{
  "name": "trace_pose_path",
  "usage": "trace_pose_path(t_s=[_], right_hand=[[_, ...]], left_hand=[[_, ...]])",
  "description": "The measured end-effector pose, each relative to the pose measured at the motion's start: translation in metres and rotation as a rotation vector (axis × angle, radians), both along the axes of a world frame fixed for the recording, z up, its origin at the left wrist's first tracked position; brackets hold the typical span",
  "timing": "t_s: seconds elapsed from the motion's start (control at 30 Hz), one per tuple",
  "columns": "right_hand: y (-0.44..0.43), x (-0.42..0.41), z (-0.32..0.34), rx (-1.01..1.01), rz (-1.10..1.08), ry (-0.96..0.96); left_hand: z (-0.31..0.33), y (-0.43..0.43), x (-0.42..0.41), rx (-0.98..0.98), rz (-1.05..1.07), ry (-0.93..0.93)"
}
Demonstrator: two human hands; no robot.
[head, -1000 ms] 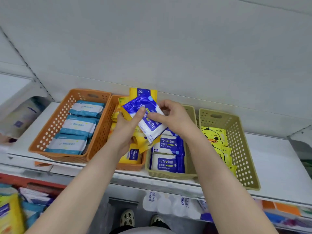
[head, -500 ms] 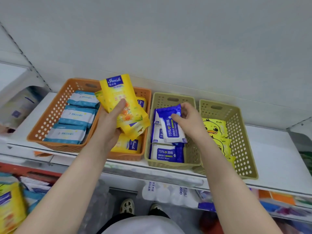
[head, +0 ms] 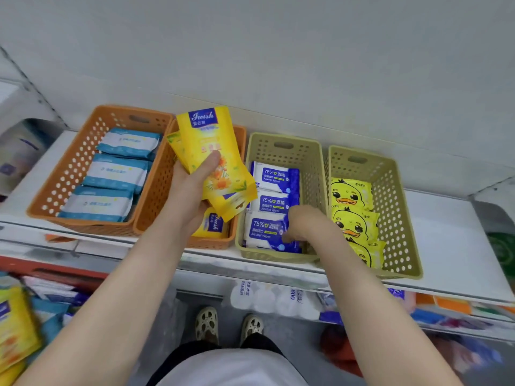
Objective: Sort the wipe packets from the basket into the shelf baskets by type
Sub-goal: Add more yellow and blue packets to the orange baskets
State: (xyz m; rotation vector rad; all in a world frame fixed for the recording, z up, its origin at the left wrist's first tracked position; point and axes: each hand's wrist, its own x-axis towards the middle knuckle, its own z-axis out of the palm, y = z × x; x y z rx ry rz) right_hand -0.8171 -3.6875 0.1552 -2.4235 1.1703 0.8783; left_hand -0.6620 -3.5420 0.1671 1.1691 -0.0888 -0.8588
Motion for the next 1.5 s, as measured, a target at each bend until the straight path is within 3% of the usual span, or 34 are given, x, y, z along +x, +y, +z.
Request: trace_pose_path(t_s=[0.1, 0.2, 0.3, 0.63, 0.67, 0.73, 0.8, 0.83, 0.9, 1.0, 1.13, 1.2, 1.3, 1.5], right_hand=[[0.003, 0.004, -0.013, -0.154, 0.136, -0.08], [0.003, 0.009, -0.026, -0.09, 0.291, -0.193], [0.001, 0.009, -0.03, 0.024, 0.286, -0.166], [-0.001, -0.002, -0.036, 0.039, 0.224, -0.205], [-0.002, 0.001, -0.029, -0.033, 0.208, -0.289], [0.0, 0.01, -0.001, -0.124, 0.037, -0.652], [0.005, 0.023, 0.033, 0.053, -0.19, -1.012], [0.008, 0.029, 0.048, 0.22, -0.24, -1.091], [0.012, 0.039, 0.063, 0.463, -0.218, -1.088], [0.015, 0.044, 0.061, 0.628, -0.211, -1.06], [0.01, 0.05, 0.051, 0.94, -0.473, -1.138], [0.004, 0.054, 0.05, 0.902, -0.576, -1.216], [-0.003, 0.058, 0.053, 0.714, -0.53, -1.262], [0.035, 0.083, 0.05, 0.675, -0.462, -1.226]], left_hand=[[0.002, -0.004, 0.0, 0.0, -0.012, -0.015], [0.004, -0.006, 0.0, 0.006, -0.017, -0.016], [0.006, -0.007, -0.001, 0.015, -0.017, -0.014], [0.01, -0.004, -0.01, 0.024, -0.021, -0.043], [0.01, -0.003, -0.011, 0.023, -0.021, -0.055], [0.01, -0.002, -0.015, 0.031, -0.006, -0.084], [0.01, -0.001, -0.021, 0.044, 0.024, -0.124], [0.009, -0.001, -0.026, 0.048, 0.034, -0.143], [0.008, 0.0, -0.034, 0.045, 0.037, -0.159], [0.008, 0.004, -0.041, 0.014, 0.042, -0.106], [0.007, 0.02, -0.039, 0.083, 0.23, -0.167], [0.012, 0.034, -0.032, 0.089, 0.327, -0.165], [0.024, 0.063, -0.012, 0.08, 0.467, -0.152], [0.021, 0.127, 0.034, 0.073, 0.6, -0.134]])
